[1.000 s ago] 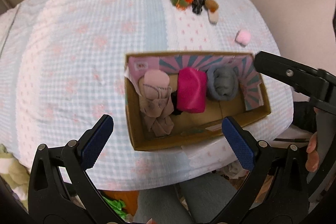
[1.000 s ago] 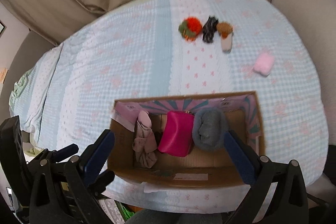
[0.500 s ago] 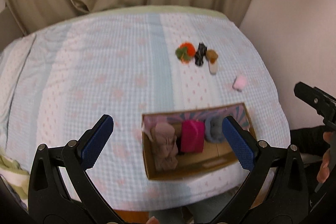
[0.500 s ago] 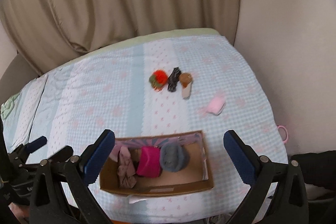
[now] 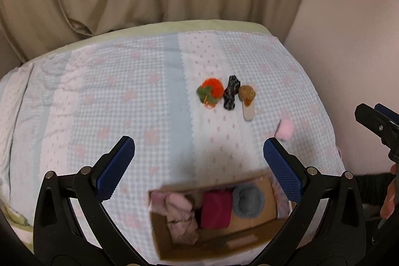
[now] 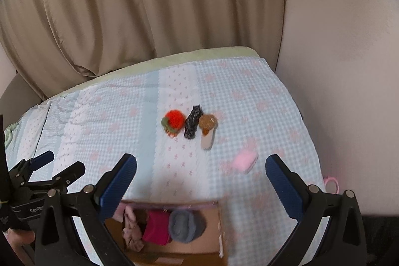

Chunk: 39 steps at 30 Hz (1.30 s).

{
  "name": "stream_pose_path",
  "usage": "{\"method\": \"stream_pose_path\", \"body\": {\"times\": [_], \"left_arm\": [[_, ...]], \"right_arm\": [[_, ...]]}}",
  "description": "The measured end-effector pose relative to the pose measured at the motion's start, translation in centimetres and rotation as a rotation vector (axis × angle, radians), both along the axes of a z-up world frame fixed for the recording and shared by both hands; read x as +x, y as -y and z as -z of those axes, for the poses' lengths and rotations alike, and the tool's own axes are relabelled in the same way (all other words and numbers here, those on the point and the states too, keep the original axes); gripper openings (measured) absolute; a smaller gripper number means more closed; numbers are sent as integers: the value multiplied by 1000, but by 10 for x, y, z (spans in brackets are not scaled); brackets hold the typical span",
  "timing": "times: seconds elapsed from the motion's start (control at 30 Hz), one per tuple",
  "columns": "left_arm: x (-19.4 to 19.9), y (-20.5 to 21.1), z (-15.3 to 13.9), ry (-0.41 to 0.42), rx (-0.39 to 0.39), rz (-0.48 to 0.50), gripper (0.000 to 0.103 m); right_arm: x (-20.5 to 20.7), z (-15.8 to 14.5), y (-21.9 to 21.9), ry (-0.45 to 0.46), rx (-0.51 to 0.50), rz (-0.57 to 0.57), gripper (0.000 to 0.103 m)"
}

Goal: Organize soft objects
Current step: 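Move both tools back toward the remaining items on the bed, then grasp the orange pompom with the left tool while the right grasps the brown plush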

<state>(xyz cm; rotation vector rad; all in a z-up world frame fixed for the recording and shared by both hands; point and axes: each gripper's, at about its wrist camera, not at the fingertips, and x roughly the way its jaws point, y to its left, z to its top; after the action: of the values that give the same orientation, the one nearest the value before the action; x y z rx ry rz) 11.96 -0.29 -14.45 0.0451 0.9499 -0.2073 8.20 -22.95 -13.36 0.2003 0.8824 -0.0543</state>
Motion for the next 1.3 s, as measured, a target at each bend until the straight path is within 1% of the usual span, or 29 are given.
{"method": "stream_pose_path", "body": {"times": [0.2, 0.37, 0.57, 0.73, 0.77, 0.9, 0.93, 1.07, 1.13, 1.2, 1.3], "left_arm": [[55, 32, 17, -15, 3, -20, 103], [105, 56, 46, -29, 36, -14, 103], [162, 77, 96, -76, 72, 46, 103], [214, 91, 149, -131, 93, 109, 102], [222, 93, 160, -141, 94, 120, 102], [253, 100, 206, -180, 106, 164, 100], [261, 102, 219, -193, 111, 172, 99], [279, 107, 256, -226, 126, 195, 96], [286, 107, 268, -235, 131, 202, 94], [293, 108, 279, -244, 124, 208, 92], [301, 111, 291, -257, 125, 220, 77]], "right_arm": [[54, 21, 25, -7, -4, -38, 103], [96, 53, 33, -21, -13, -73, 103], [144, 112, 34, -87, 8, -79, 103], [179, 161, 34, -136, 7, -64, 102], [185, 172, 35, -147, 8, -60, 99], [210, 217, 34, -207, 5, -53, 95], [215, 226, 34, -219, 7, -52, 94], [229, 260, 34, -266, 11, -44, 91], [233, 271, 34, -279, 12, -42, 91], [239, 281, 34, -287, 14, -45, 86], [245, 291, 32, -295, 21, -50, 82]]}}
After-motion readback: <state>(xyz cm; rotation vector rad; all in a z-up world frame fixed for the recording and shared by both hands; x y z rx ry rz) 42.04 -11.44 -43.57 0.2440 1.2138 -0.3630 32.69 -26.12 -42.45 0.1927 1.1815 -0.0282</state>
